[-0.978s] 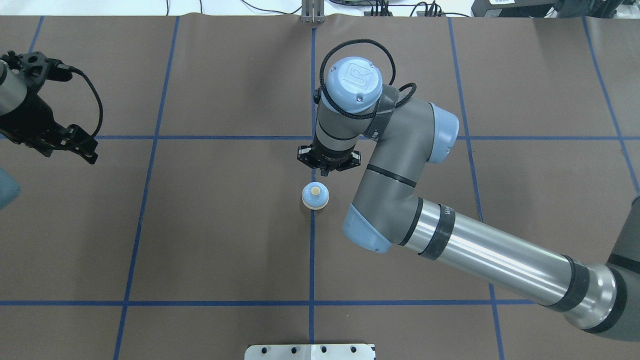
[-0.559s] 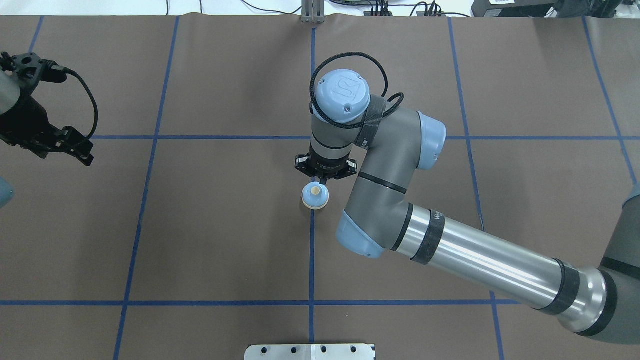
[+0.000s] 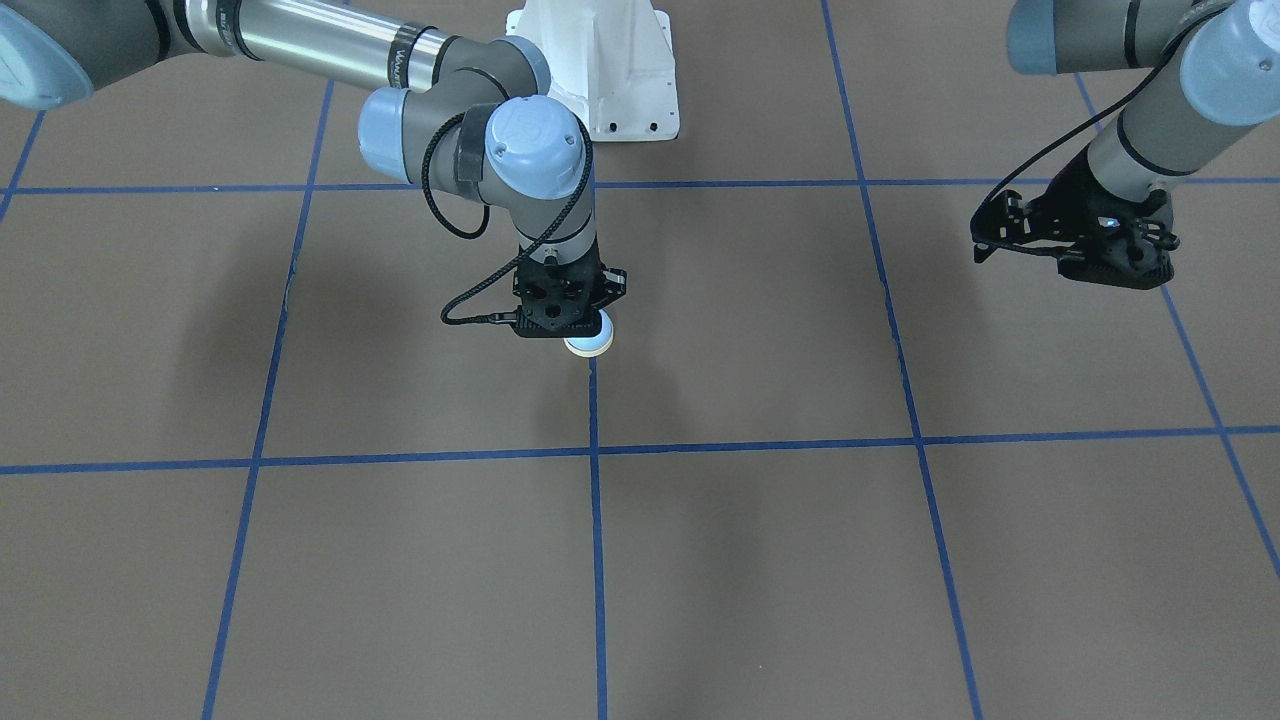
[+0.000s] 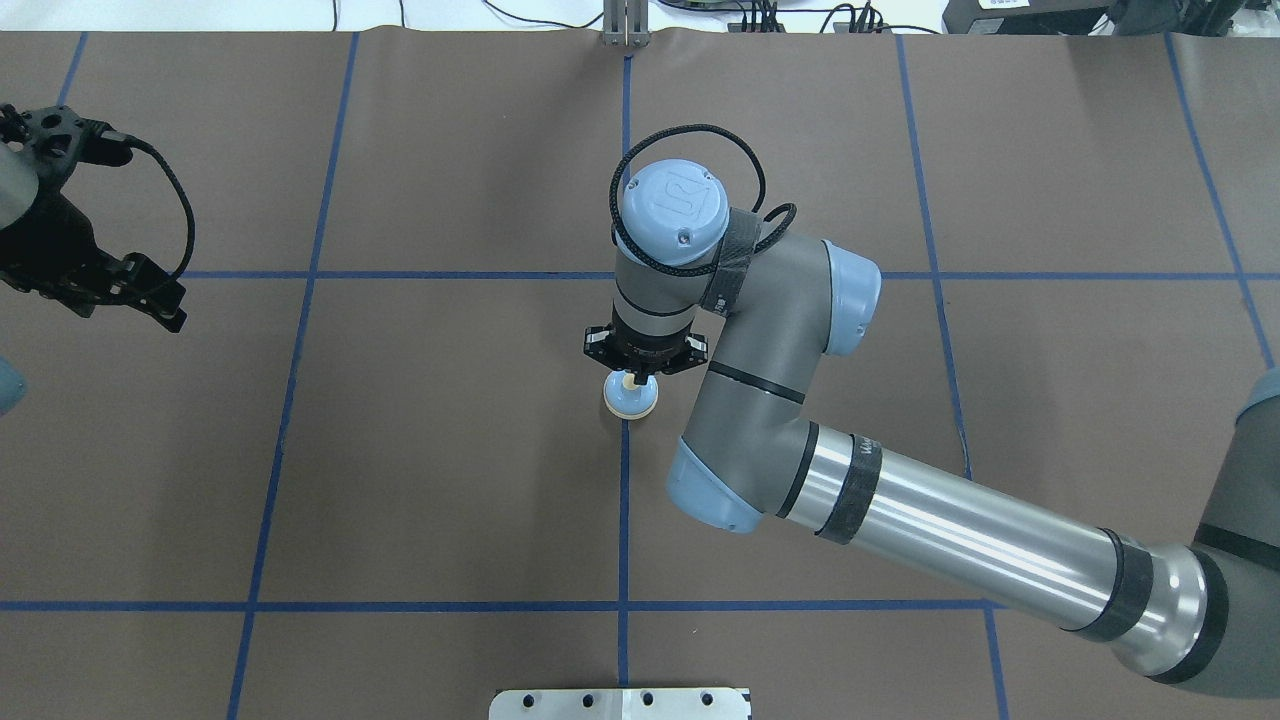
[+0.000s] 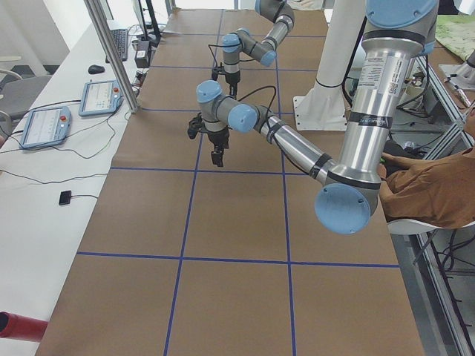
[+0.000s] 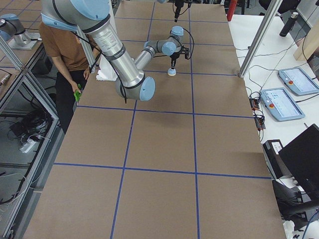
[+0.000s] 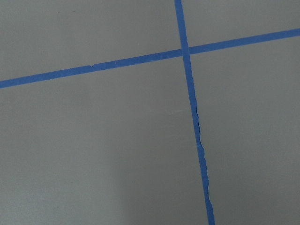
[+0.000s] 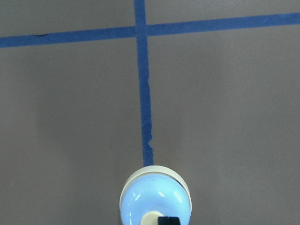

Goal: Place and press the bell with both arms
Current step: 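Press down on the bell's top button with the right gripper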

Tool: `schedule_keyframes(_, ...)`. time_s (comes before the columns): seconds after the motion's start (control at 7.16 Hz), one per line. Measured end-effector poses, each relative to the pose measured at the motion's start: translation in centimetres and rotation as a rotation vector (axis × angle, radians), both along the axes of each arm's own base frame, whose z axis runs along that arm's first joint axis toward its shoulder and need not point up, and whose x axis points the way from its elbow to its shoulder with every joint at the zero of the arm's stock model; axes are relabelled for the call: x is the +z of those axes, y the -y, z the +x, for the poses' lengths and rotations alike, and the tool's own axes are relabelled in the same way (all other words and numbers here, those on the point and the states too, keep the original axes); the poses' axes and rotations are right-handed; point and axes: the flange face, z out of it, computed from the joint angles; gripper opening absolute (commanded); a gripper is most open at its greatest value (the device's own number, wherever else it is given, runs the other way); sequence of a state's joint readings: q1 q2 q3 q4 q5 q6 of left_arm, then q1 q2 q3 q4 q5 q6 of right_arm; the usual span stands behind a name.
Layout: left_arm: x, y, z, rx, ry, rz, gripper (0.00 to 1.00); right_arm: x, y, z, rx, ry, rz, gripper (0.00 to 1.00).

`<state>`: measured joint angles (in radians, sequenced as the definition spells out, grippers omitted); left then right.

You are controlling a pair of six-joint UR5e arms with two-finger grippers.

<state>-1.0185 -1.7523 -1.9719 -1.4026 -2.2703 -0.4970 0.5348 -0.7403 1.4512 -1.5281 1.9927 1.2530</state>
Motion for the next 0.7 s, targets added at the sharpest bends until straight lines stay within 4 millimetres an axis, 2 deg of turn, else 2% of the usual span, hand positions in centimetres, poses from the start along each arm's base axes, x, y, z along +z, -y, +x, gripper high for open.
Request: schedule_keyframes(0.7,-0.07,-0.03,-0.01,0.000,0.000,0.003,0.99,0.12,-0.37,-0.78,-0.001,-0.006,-0.010,0.00)
